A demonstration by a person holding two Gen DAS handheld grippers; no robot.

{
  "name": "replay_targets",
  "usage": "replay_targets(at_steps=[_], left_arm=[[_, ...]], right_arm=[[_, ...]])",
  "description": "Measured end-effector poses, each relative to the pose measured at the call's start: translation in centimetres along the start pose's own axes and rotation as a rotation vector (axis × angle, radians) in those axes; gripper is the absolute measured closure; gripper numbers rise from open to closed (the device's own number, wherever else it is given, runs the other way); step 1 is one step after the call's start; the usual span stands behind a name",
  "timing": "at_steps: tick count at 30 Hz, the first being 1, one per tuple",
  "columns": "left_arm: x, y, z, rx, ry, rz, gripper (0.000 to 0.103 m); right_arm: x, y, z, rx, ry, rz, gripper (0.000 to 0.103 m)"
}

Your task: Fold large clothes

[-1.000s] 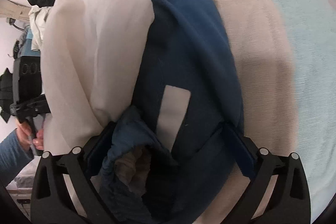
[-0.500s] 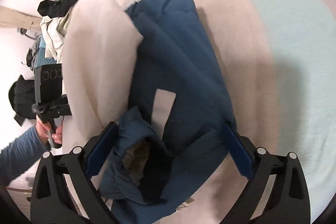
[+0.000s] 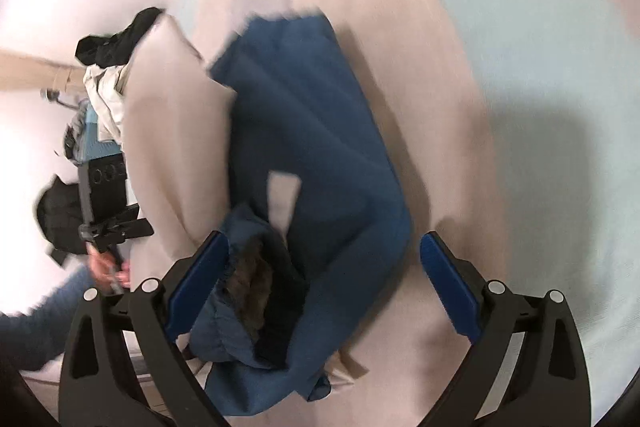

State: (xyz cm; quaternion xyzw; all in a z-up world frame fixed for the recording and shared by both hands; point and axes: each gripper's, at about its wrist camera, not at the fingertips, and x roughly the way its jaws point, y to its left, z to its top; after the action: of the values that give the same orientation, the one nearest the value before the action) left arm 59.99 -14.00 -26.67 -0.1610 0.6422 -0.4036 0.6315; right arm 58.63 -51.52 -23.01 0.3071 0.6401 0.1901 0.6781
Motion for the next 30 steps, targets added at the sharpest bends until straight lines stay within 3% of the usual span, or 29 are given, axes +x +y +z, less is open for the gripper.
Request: replay_targets(at_steps=[4,7,11,12,14,15,16,19,21,23,30], left_arm=[[1.1,-0.6,0.4,-0.002,0.006,-0.031,0.005],[1.5,-1.1,1.0,0.01,0.011,-0.024,0.005],[1.6,-1.9,1.4,0.017,0.017,0.012,0.005],[1.6,-2.2,1.4,0.02,0.02,0.027,0.006],[2.0,-2.8,1.7,0.02,0.024,0.062,0.012],[2.0,-3.1,1.8,0.021,0.026,0.079,0.017],[2.1,-3.8,2.0,0.02,0.027,0.1,0.019],[2.1,-4.2,2.2,0.004,0.023,0.124,0.035],[1.9,-5.0,2.2,0.019,0.022,0.144,0.052],[1.8,-5.9,2.3,0.047,0.02,0.165,0.06],[1.5,-9.6,3.0,0.11,0.003,0.224,0.068]], right_arm=[[3.2,0.9,0.3,0.001,0.089,0.122,0.01],[5.7,2.8,0.5,-0.072,0.145,0.095,0.008],[6.9,4.1,0.8,-0.109,0.151,0.063,0.007],[6.9,4.2,0.7,-0.116,0.15,0.055,0.01],[7.1,4.6,0.7,-0.112,0.151,0.036,0.03],[7.3,4.9,0.8,-0.102,0.156,0.051,0.05],[7.2,4.9,0.8,-0.096,0.158,0.071,0.063],[6.9,5.3,0.6,-0.114,0.145,0.042,0.07],[7.4,6.2,0.4,-0.128,0.126,0.023,0.074],[7.3,7.0,0.0,-0.153,0.102,-0.013,0.076],[6.3,9.8,-2.3,-0.209,0.0,-0.089,0.08]])
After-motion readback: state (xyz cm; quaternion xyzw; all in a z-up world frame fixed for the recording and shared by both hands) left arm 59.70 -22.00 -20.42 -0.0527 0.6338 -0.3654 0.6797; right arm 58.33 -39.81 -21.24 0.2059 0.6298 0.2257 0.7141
